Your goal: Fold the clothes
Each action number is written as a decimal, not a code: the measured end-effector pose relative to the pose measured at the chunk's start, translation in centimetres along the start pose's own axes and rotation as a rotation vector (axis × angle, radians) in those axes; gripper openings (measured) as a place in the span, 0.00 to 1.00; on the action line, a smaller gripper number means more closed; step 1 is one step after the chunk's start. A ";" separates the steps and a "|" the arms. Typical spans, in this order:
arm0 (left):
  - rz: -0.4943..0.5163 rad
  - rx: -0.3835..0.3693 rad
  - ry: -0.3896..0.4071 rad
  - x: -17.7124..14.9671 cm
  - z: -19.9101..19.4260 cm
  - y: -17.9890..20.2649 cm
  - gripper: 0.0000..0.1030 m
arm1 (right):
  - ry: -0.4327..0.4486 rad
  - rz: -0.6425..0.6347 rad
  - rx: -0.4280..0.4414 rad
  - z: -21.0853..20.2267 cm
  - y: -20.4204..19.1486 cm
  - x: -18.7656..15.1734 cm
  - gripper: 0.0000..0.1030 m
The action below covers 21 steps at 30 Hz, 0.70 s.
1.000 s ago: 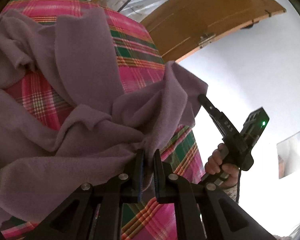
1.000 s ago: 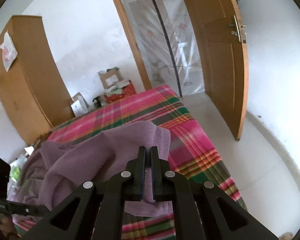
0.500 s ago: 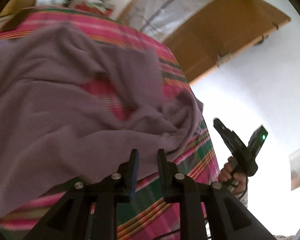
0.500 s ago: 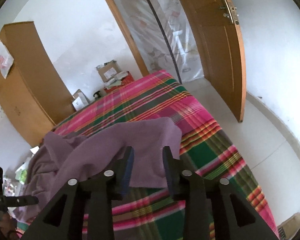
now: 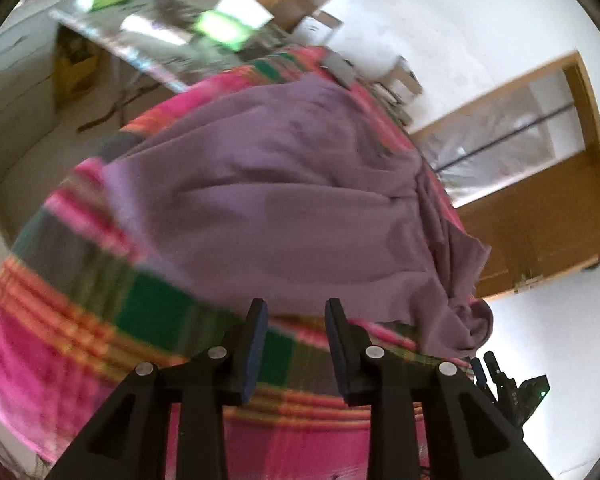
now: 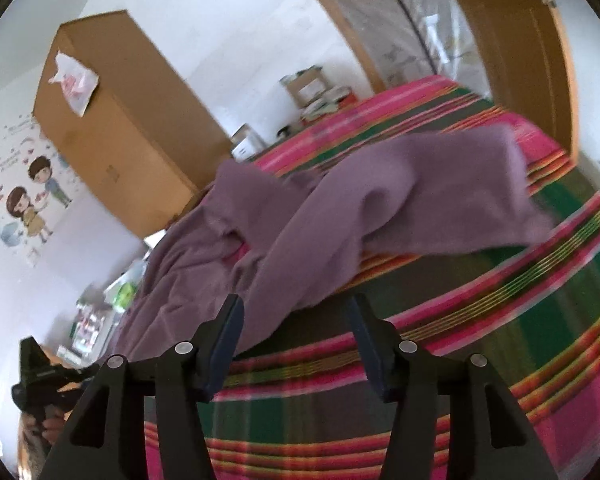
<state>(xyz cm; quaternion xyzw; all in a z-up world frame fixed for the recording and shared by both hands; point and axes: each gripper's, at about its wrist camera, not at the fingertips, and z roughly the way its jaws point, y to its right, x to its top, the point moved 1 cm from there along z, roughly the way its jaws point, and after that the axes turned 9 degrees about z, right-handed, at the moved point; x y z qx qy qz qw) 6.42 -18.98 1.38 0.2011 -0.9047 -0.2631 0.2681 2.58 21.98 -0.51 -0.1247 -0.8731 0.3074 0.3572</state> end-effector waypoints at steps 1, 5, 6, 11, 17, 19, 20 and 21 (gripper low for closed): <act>-0.006 -0.002 0.003 -0.2 -0.2 -0.4 0.29 | -0.011 0.004 0.007 0.2 -0.2 -0.3 0.55; -0.043 -0.011 0.031 -0.5 -0.7 -1.8 0.31 | -0.042 -0.001 0.030 1.3 -1.2 -1.2 0.57; -0.056 -0.013 0.038 -0.6 -0.8 -2.3 0.32 | -0.043 -0.008 0.028 1.5 -1.5 -1.3 0.57; -0.171 -0.007 0.074 -0.8 -0.9 -4.9 0.32 | -0.074 0.004 0.036 3.1 -2.4 -1.4 0.59; -0.241 0.058 0.175 -0.1 -2.5 -6.8 0.33 | -0.076 0.051 0.011 4.3 -2.2 -1.2 0.59; -0.245 0.069 0.190 0.5 -2.6 -7.1 0.33 | -0.065 0.071 0.010 4.5 -2.1 -1.1 0.59; -0.253 0.081 0.200 0.7 -2.6 -7.3 0.33 | -0.061 0.074 0.010 4.6 -2.1 -1.1 0.59; -0.259 0.097 0.207 1.0 -2.5 -7.5 0.33 | -0.058 0.074 0.003 4.7 -2.2 -1.1 0.59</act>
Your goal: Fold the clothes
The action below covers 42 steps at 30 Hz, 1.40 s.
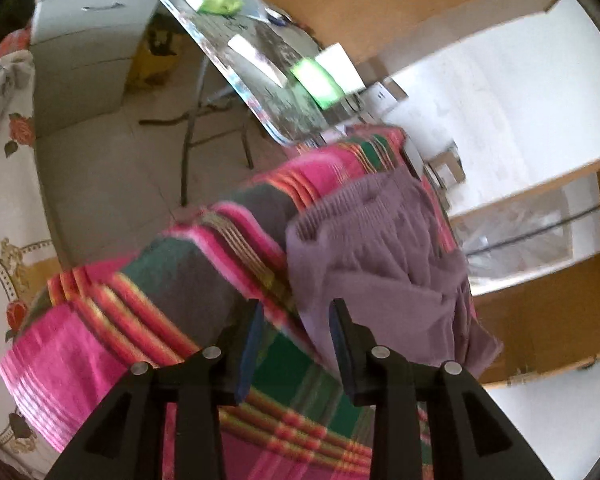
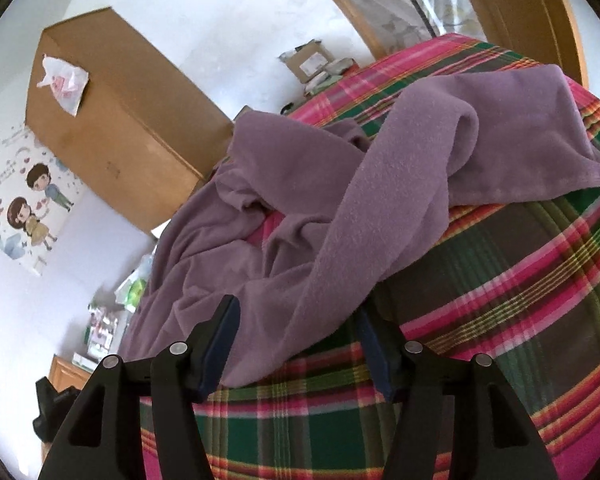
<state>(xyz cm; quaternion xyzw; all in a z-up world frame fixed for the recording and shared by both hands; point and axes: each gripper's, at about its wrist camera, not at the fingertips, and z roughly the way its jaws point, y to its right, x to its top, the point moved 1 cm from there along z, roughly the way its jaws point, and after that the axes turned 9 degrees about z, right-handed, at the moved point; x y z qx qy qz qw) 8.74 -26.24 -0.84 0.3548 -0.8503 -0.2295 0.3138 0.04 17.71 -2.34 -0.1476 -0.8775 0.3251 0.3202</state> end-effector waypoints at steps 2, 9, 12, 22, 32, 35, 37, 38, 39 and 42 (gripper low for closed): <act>0.003 -0.011 -0.005 0.4 0.5 0.2 0.33 | 0.003 -0.006 -0.017 0.2 -0.1 0.0 0.45; 0.033 -0.039 -0.032 1.2 1.9 1.3 0.25 | 0.000 -0.020 -0.044 0.7 -0.3 0.2 0.11; 0.067 -0.029 -0.027 1.2 1.9 1.9 0.09 | 0.023 -0.017 -0.031 -0.2 -0.4 0.4 0.08; 0.050 -0.068 0.017 1.0 -0.1 2.1 0.06 | 0.096 -0.009 0.005 -4.3 -0.1 1.4 0.07; 0.058 -0.095 -0.011 -2.1 -1.7 2.6 0.06 | 0.132 -0.001 -0.012 -7.3 1.9 2.3 0.07; 0.063 -0.093 -0.021 -3.4 -2.0 2.6 0.06 | 0.134 0.001 -0.017 -7.9 2.5 2.4 0.07; 0.061 -0.097 -0.021 -4.0 -2.3 2.6 0.06 | 0.137 0.001 -0.023 -8.4 2.9 2.5 0.07; 0.060 -0.098 -0.023 -4.3 -2.3 2.6 0.06 | 0.140 0.002 -0.024 -8.7 3.2 2.6 0.07; 0.060 -0.098 -0.027 -4.6 -2.3 2.6 0.06 | 0.143 0.003 -0.026 -9.0 3.4 2.7 0.07; 0.067 -0.096 -0.038 -5.4 -2.4 2.8 0.06 | 0.145 0.009 -0.032 -9.8 4.0 2.7 0.07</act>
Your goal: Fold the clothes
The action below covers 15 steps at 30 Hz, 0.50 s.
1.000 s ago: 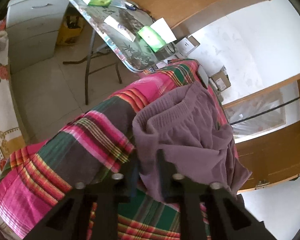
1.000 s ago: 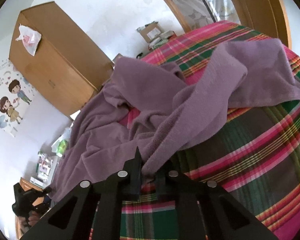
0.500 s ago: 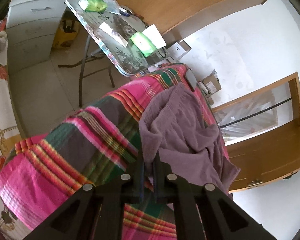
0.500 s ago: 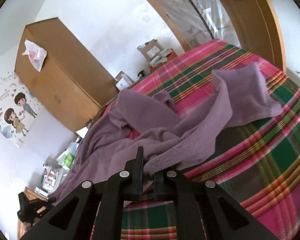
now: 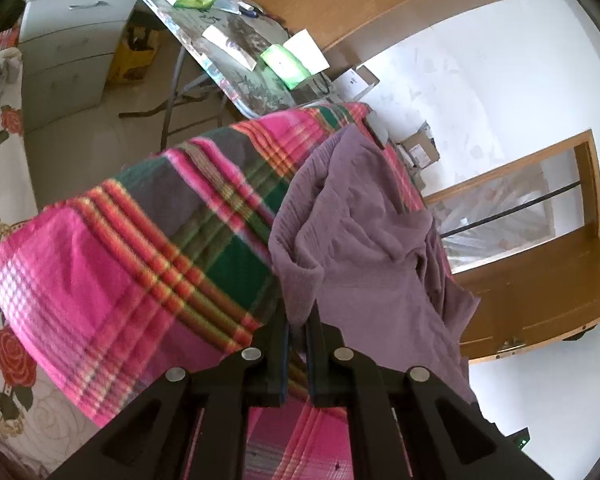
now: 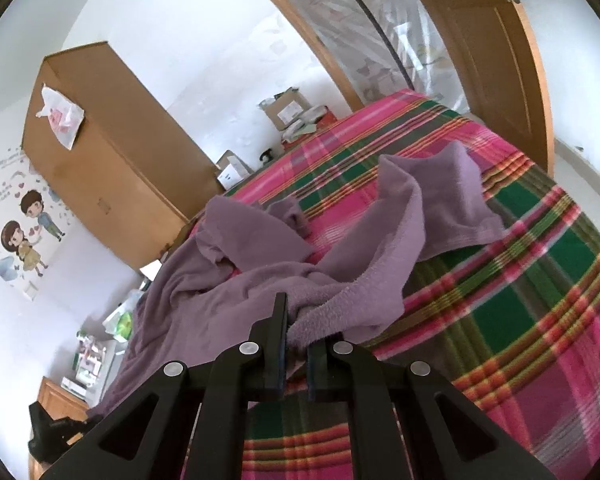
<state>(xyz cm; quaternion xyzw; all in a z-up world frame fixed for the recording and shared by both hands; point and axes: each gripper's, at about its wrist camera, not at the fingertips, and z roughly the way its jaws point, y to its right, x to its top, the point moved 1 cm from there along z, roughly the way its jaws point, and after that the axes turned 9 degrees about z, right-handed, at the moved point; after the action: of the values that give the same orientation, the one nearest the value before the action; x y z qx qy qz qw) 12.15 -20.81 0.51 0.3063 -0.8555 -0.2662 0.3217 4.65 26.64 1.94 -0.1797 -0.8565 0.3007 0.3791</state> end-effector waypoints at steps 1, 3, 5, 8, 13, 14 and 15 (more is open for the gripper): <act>0.004 0.001 -0.003 -0.2 0.0 0.1 0.06 | -0.002 0.004 0.000 -0.2 0.2 -0.1 0.07; 0.009 0.012 -0.002 -0.5 -0.2 0.0 0.06 | -0.005 0.004 -0.005 -0.7 0.6 -0.5 0.07; 0.007 0.021 0.005 -0.5 -0.4 -0.3 0.06 | -0.013 0.009 -0.002 -1.1 0.8 -1.2 0.07; -0.010 0.027 0.014 -0.4 -0.7 -0.9 0.06 | -0.030 0.018 -0.003 -1.5 1.4 -2.3 0.07; -0.015 0.028 0.015 -0.4 -0.9 -1.3 0.06 | -0.045 0.027 -0.022 -2.3 2.1 -3.6 0.07; -0.018 0.030 0.018 -0.4 -1.0 -1.4 0.06 | -0.043 0.024 -0.022 -2.6 2.0 -3.7 0.07; -0.022 0.029 0.019 -0.4 -1.1 -1.5 0.06 | -0.040 0.021 -0.021 -2.9 2.0 -3.9 0.07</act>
<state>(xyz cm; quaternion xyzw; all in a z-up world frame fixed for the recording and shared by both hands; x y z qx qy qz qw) 13.69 -21.84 0.04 0.3227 -0.8527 -0.2544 0.3226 9.51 27.15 0.07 -0.1869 -0.8650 0.2990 0.3569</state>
